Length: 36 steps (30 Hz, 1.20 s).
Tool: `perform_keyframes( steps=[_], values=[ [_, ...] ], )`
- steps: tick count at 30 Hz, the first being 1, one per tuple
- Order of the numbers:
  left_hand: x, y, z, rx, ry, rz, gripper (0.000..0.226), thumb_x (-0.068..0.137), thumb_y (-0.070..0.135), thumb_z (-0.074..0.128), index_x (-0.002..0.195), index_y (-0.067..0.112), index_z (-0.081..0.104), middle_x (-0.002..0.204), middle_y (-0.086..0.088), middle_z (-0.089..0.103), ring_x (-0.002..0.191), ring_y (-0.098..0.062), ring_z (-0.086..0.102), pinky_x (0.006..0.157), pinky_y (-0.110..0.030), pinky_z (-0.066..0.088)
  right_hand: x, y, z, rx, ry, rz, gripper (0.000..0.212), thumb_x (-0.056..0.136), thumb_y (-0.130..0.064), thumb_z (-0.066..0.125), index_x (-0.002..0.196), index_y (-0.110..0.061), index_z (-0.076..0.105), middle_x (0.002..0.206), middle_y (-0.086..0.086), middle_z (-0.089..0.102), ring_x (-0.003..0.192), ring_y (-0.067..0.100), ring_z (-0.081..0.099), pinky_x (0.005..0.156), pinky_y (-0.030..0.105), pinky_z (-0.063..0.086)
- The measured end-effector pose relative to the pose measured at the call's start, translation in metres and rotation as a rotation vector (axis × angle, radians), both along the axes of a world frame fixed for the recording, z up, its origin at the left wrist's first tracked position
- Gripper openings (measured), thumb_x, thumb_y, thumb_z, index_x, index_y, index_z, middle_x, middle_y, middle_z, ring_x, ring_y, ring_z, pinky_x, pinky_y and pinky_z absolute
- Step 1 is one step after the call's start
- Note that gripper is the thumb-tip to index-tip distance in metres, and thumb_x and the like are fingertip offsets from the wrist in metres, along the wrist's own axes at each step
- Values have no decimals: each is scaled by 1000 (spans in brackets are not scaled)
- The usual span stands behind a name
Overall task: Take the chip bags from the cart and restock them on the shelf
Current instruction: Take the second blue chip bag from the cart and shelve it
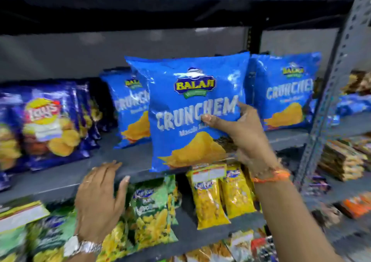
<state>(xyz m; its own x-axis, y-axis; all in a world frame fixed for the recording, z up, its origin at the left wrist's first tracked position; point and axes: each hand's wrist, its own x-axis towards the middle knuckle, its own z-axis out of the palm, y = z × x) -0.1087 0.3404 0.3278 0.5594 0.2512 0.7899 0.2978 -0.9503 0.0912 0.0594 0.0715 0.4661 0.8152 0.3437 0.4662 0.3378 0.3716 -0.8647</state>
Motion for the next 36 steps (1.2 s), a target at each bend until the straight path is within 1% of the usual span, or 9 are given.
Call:
perform_keyframes(
  steps=[5, 12, 17, 19, 22, 26, 28, 31, 36],
  values=[
    [-5, 11, -8, -34, 51, -26, 54, 100, 44, 42, 132, 8, 65, 131, -11, 68, 121, -34, 63, 105, -49, 42, -3, 87, 4, 11, 25, 35, 40, 63, -15, 94, 93, -16, 67, 98, 9, 80, 91, 20, 78, 82, 30, 63],
    [-3, 17, -17, -7, 24, -20, 52, 99, 42, 45, 132, 8, 66, 132, -10, 69, 122, -31, 64, 111, -44, 35, 5, 145, -11, -57, 75, 55, 41, 74, -8, 89, 110, 0, 72, 105, 14, 80, 99, 26, 78, 90, 39, 63],
    [-3, 19, -18, 35, 14, -26, 52, 99, 42, 46, 134, 8, 65, 133, -10, 68, 122, -31, 64, 111, -46, 38, 6, 151, -17, -76, 108, 87, 41, 76, -8, 87, 113, 1, 72, 106, 14, 80, 96, 22, 79, 80, 29, 62],
    [-2, 19, -19, 53, 0, -29, 52, 99, 41, 47, 133, 7, 65, 132, -11, 69, 122, -31, 64, 111, -46, 38, 8, 150, -18, -89, 108, 76, 45, 74, -14, 90, 114, -2, 72, 107, 10, 80, 97, 20, 78, 83, 32, 62],
    [-1, 18, -20, 62, -48, -43, 50, 99, 39, 48, 132, 5, 66, 129, -12, 70, 119, -32, 65, 111, -46, 37, 6, 141, -19, -141, 81, 34, 67, 63, -38, 93, 118, -8, 69, 111, 4, 79, 102, 19, 77, 93, 42, 61],
    [0, 17, -23, 52, -140, -86, 46, 98, 35, 54, 126, 2, 68, 121, -14, 71, 115, -31, 65, 109, -45, 40, -9, 113, -19, -269, 10, -75, 104, 49, -65, 88, 133, -13, 56, 122, 5, 74, 109, 18, 73, 97, 43, 59],
    [0, 13, -26, 44, -183, -103, 42, 98, 32, 56, 124, 1, 69, 118, -15, 71, 112, -31, 63, 109, -46, 40, -16, 90, -23, -300, -21, -116, 100, 55, -60, 88, 137, -15, 53, 131, 7, 69, 117, 16, 69, 102, 42, 56],
    [5, 3, -31, 28, -241, -118, 36, 96, 26, 60, 122, 2, 70, 117, -16, 70, 112, -34, 63, 103, -52, 44, -23, 47, -33, -246, -9, -142, 72, 73, -31, 89, 135, -13, 56, 130, 8, 69, 118, 16, 68, 103, 37, 55],
    [29, -42, -45, 84, -253, -270, 31, 93, 18, 63, 119, 4, 71, 121, -15, 71, 118, -34, 62, 105, -49, 43, -15, -40, -69, -105, 65, -244, 57, 75, -19, 80, 126, -7, 60, 116, 12, 74, 101, 10, 74, 87, 21, 58]
  ],
)
